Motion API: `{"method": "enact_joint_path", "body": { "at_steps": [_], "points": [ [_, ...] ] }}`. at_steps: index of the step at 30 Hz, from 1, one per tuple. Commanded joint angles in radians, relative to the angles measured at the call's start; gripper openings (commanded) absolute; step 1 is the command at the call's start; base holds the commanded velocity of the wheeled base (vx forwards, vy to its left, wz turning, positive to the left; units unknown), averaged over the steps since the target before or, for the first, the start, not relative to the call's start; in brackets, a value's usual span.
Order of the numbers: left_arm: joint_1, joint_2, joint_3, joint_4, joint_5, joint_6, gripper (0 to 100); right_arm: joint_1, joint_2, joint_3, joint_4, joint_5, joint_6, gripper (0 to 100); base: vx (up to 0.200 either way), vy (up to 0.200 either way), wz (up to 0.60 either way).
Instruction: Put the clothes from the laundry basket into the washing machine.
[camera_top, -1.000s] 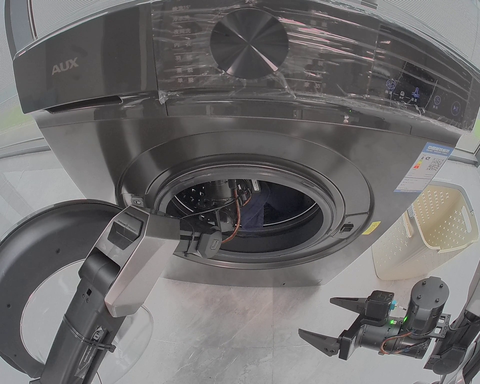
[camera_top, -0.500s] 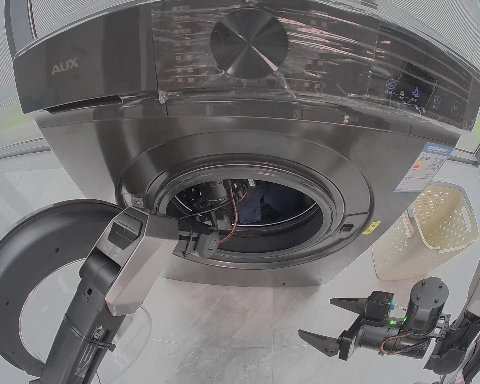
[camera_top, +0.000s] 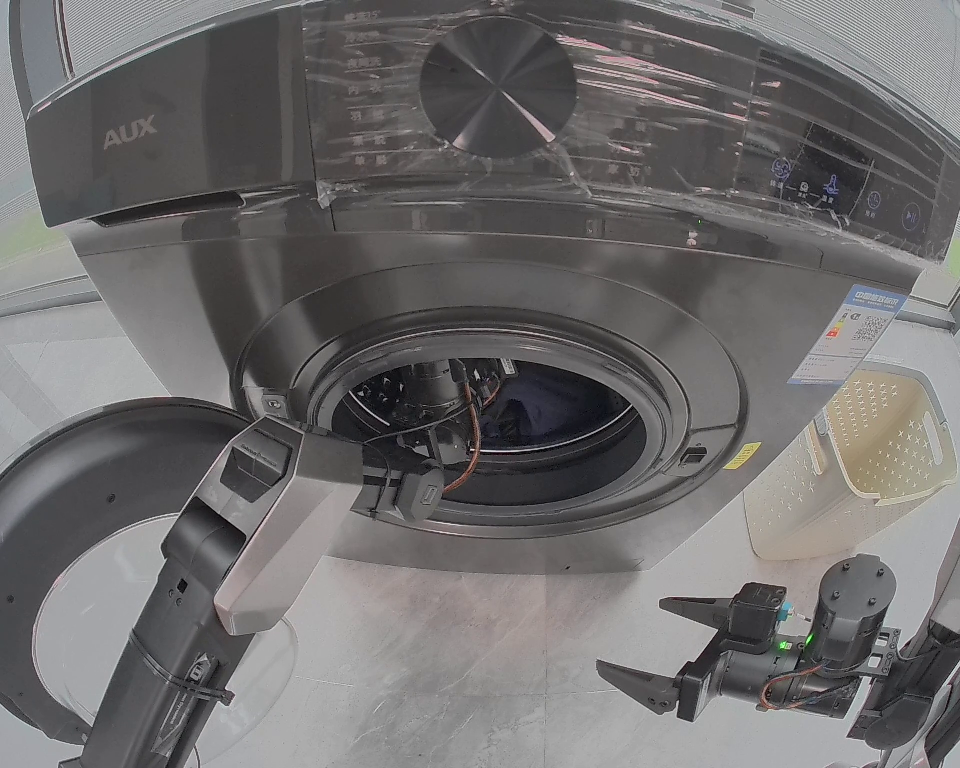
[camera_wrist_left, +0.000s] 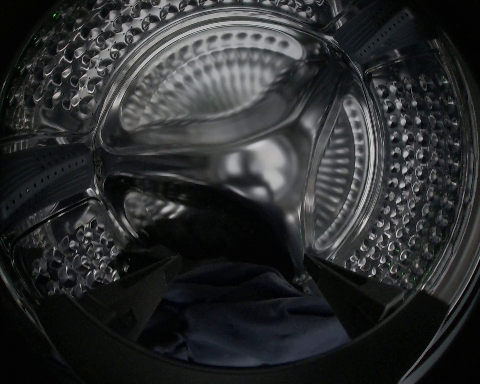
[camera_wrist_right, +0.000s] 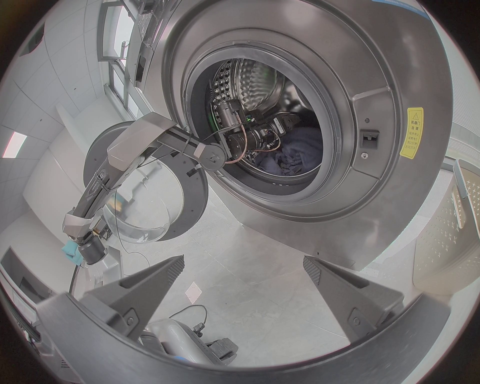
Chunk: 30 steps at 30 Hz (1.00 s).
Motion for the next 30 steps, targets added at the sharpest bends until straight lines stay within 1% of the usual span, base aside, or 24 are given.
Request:
{"method": "enact_joint_path", "body": {
  "at_steps": [1, 3, 4, 5, 7, 8, 9, 11, 12, 14, 17, 18, 19, 20, 21, 22, 24, 27, 30],
  "points": [
    [-0.039, -0.048, 0.104, 0.007, 0.001, 0.002, 100, 0.000, 0.002, 0.018, 0.001, 0.000, 0.001, 100, 0.000, 0.000, 0.00],
    [-0.056, -0.077, 0.178, 0.004, 0.001, 0.008, 100, 0.000, 0.002, 0.018, 0.001, 0.000, 0.001, 100, 0.000, 0.000, 0.00],
    [-0.059, -0.081, 0.191, 0.003, 0.001, 0.011, 100, 0.000, 0.002, 0.018, 0.001, 0.000, 0.001, 100, 0.000, 0.000, 0.00],
    [-0.076, -0.123, 0.282, -0.005, -0.011, 0.029, 100, 0.000, 0.002, 0.018, 0.001, 0.000, 0.002, 100, 0.000, 0.000, 0.00],
    [-0.094, -0.166, 0.371, -0.011, -0.017, 0.052, 100, 0.002, 0.000, 0.018, 0.001, -0.001, 0.002, 100, 0.000, 0.000, 0.00],
    [-0.094, -0.166, 0.371, -0.011, -0.017, 0.052, 100, 0.002, 0.000, 0.018, 0.001, -0.001, 0.002, 100, 0.000, 0.000, 0.00],
    [-0.119, -0.212, 0.471, -0.033, -0.031, 0.075, 100, 0.002, 0.000, 0.018, 0.001, -0.001, 0.002, 100, 0.000, 0.000, 0.00],
    [-0.143, -0.249, 0.572, -0.069, -0.053, 0.094, 100, 0.002, 0.000, 0.018, 0.001, -0.003, 0.002, 100, 0.000, 0.000, 0.00],
    [-0.154, -0.267, 0.624, -0.095, -0.062, 0.098, 100, 0.002, -0.002, 0.018, 0.001, -0.003, 0.002, 100, 0.000, 0.000, 0.00],
    [-0.169, -0.290, 0.685, -0.126, -0.073, 0.100, 100, 0.002, -0.005, 0.018, 0.001, -0.004, 0.004, 100, 0.000, 0.000, 0.00],
    [-0.209, -0.377, 0.862, -0.183, -0.117, 0.101, 100, 0.000, -0.012, 0.018, 0.001, -0.006, 0.004, 100, 0.000, 0.000, 0.00],
    [-0.212, -0.387, 0.877, -0.186, -0.122, 0.101, 100, 0.000, -0.012, 0.018, 0.001, -0.006, 0.004, 100, 0.000, 0.000, 0.00],
    [-0.223, -0.428, 0.938, -0.194, -0.139, 0.101, 100, 0.000, -0.012, 0.018, 0.001, -0.006, 0.004, 100, 0.000, 0.000, 0.00],
    [-0.223, -0.428, 0.938, -0.194, -0.139, 0.101, 100, 0.000, -0.012, 0.018, 0.001, -0.006, 0.004, 100, 0.000, 0.000, 0.00],
    [-0.251, -0.512, 1.043, -0.195, -0.154, 0.095, 100, -0.004, -0.015, 0.018, 0.001, -0.006, 0.004, 100, 0.000, 0.000, 0.00],
    [-0.258, -0.529, 1.061, -0.195, -0.154, 0.094, 100, -0.007, -0.015, 0.018, 0.001, -0.006, 0.004, 100, 0.000, 0.000, 0.00],
    [-0.303, -0.623, 1.170, -0.200, -0.151, 0.088, 100, -0.023, -0.026, 0.018, 0.001, -0.006, 0.002, 100, 0.000, 0.000, 0.00],
    [-0.344, -0.718, 1.282, -0.224, -0.145, 0.088, 100, -0.052, -0.049, 0.018, 0.003, -0.006, -0.001, 100, 0.000, 0.000, 0.00],
    [-0.378, -0.792, 1.389, -0.266, -0.137, 0.089, 100, -0.058, -0.087, 0.018, 0.006, -0.010, -0.001, 100, 0.000, 0.000, 0.00]
  ]
}}
